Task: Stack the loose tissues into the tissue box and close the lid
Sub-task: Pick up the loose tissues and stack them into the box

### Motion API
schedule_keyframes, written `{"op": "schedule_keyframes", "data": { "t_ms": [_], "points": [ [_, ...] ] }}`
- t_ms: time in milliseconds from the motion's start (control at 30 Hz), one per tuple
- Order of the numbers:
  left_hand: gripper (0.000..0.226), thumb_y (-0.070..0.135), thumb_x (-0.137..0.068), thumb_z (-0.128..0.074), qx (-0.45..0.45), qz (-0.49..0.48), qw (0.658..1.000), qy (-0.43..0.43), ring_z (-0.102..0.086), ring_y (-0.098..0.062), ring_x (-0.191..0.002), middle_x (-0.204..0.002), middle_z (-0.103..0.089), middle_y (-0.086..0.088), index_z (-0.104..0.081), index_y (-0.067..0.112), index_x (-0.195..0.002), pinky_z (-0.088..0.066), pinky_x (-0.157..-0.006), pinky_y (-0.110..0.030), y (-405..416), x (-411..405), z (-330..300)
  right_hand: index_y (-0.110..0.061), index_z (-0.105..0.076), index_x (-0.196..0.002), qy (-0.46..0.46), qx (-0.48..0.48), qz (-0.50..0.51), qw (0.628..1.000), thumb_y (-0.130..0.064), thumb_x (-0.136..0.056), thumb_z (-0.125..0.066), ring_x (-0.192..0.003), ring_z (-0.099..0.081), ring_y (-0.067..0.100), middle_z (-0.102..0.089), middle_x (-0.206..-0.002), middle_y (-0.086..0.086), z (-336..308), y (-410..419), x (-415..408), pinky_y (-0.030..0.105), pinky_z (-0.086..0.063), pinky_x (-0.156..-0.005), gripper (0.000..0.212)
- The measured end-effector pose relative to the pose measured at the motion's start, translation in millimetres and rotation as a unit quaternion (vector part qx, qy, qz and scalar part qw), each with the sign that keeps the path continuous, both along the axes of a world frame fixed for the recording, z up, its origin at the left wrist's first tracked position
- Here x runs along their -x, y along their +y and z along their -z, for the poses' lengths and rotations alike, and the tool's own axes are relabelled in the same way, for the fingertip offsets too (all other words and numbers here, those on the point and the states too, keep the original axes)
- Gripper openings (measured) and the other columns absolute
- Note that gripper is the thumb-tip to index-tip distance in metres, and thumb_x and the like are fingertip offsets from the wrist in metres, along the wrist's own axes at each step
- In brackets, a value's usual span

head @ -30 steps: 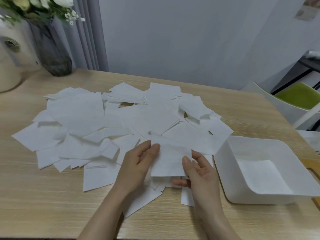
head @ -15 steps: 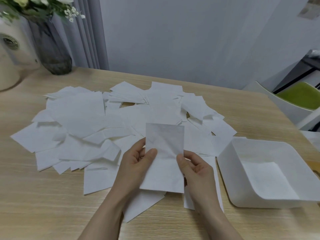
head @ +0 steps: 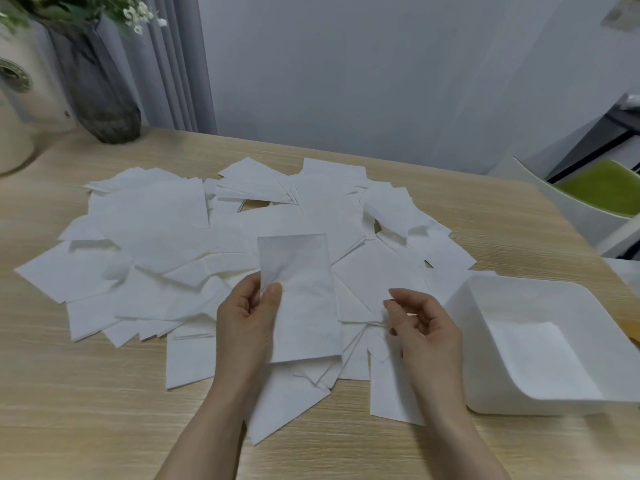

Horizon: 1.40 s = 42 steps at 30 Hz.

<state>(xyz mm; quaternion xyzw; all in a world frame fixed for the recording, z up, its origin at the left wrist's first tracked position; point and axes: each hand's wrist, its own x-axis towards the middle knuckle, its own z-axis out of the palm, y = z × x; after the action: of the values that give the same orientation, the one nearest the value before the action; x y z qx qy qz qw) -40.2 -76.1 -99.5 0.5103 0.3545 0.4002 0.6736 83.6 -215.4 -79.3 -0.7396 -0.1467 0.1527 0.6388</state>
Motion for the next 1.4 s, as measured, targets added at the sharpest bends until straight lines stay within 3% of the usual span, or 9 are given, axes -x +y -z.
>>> {"op": "schedule_keyframes", "data": {
  "t_ms": [133, 267, 400, 500, 600, 800, 933, 1200, 1400],
  "points": [
    [0.017, 0.009, -0.098, -0.054, 0.002, -0.009, 1.000, -0.005, -0.067, 0.001, -0.075, -0.081, -0.075, 0.012, -0.069, 0.016, -0.099, -0.049, -0.062, -0.011, 0, -1, -1, -0.029, -0.065, -0.104, -0.052, 0.079, -0.024, 0.995, -0.009, -0.088, -0.063, -0.062, -0.050, -0.001, -0.062, -0.087, -0.009, 9, -5, -8, 0.018, -0.042, -0.070, 0.025],
    [0.018, 0.010, -0.099, -0.053, 0.007, -0.007, 1.000, 0.006, -0.067, 0.000, -0.074, -0.081, -0.074, 0.012, -0.069, 0.017, -0.097, -0.050, -0.062, -0.012, 1, -1, 0, -0.037, -0.057, -0.108, -0.161, 0.148, -0.026, 0.975, -0.014, -0.088, -0.064, -0.088, -0.050, -0.001, -0.053, -0.108, -0.019, 15, -3, -9, 0.017, -0.039, -0.076, 0.031],
    [0.017, 0.012, -0.099, -0.053, 0.014, -0.002, 1.000, 0.017, -0.069, -0.002, -0.076, -0.083, -0.075, 0.011, -0.069, 0.018, -0.098, -0.051, -0.062, -0.013, 1, -1, 1, -0.032, -0.056, -0.123, -0.298, 0.253, -0.058, 0.919, -0.032, -0.087, -0.066, -0.121, -0.032, 0.003, -0.051, -0.124, -0.018, 18, 7, -15, 0.024, -0.028, -0.100, 0.038],
    [0.018, 0.011, -0.099, -0.053, 0.016, 0.001, 1.000, 0.019, -0.069, -0.004, -0.076, -0.083, -0.075, 0.009, -0.069, 0.018, -0.098, -0.052, -0.062, -0.015, 1, -1, 1, -0.032, -0.050, -0.134, -0.320, 0.336, -0.104, 0.880, -0.048, -0.088, -0.058, -0.134, -0.024, 0.005, -0.044, -0.140, -0.014, 21, 15, -19, 0.020, -0.010, -0.096, 0.050],
    [0.018, 0.012, -0.100, -0.053, 0.018, 0.004, 1.000, 0.020, -0.070, -0.007, -0.077, -0.084, -0.076, 0.006, -0.069, 0.017, -0.098, -0.054, -0.064, -0.017, 2, -1, 1, -0.032, -0.059, -0.126, -0.343, 0.351, -0.081, 0.867, -0.049, -0.089, -0.057, -0.129, -0.038, 0.005, -0.053, -0.135, -0.013, 24, 18, -23, 0.021, -0.010, -0.092, 0.041],
    [0.018, 0.012, -0.100, -0.052, 0.019, 0.006, 1.000, 0.023, -0.070, -0.008, -0.078, -0.086, -0.076, 0.005, -0.069, 0.018, -0.099, -0.054, -0.064, -0.017, 2, -2, 2, -0.030, -0.070, -0.085, -0.376, 0.294, -0.044, 0.877, -0.030, -0.087, -0.065, -0.096, -0.059, 0.006, -0.068, -0.091, -0.016, 24, 17, -28, 0.025, -0.023, -0.088, 0.005],
    [0.019, 0.011, -0.100, -0.052, 0.013, -0.004, 1.000, 0.021, -0.070, -0.005, -0.078, -0.085, -0.076, 0.010, -0.069, 0.020, -0.099, -0.053, -0.064, -0.015, 2, -2, 2, -0.026, -0.066, -0.076, -0.379, 0.262, -0.033, 0.887, -0.018, -0.083, -0.068, -0.087, -0.057, 0.009, -0.064, -0.078, -0.014, 20, 14, -21, 0.025, -0.027, -0.082, 0.011],
    [0.019, 0.012, -0.100, -0.051, 0.008, -0.043, 0.999, 0.017, -0.067, -0.003, -0.076, -0.083, -0.074, 0.011, -0.069, 0.017, -0.100, -0.051, -0.065, -0.018, 3, -3, 5, -0.031, -0.057, -0.068, -0.406, 0.272, -0.125, 0.863, -0.030, -0.079, -0.062, -0.071, -0.050, 0.004, -0.056, -0.066, -0.018, 2, -3, 24, 0.019, -0.028, -0.073, 0.012],
    [0.018, 0.012, -0.100, -0.052, 0.003, -0.060, 0.998, 0.021, -0.065, -0.003, -0.077, -0.082, -0.073, 0.013, -0.069, 0.018, -0.098, -0.050, -0.067, -0.018, 4, -3, 5, -0.034, -0.063, -0.076, -0.250, 0.220, -0.171, 0.928, -0.051, -0.081, -0.062, -0.093, -0.051, -0.002, -0.060, -0.089, -0.025, -6, -6, 26, 0.016, -0.036, -0.074, 0.018]
  ]
}}
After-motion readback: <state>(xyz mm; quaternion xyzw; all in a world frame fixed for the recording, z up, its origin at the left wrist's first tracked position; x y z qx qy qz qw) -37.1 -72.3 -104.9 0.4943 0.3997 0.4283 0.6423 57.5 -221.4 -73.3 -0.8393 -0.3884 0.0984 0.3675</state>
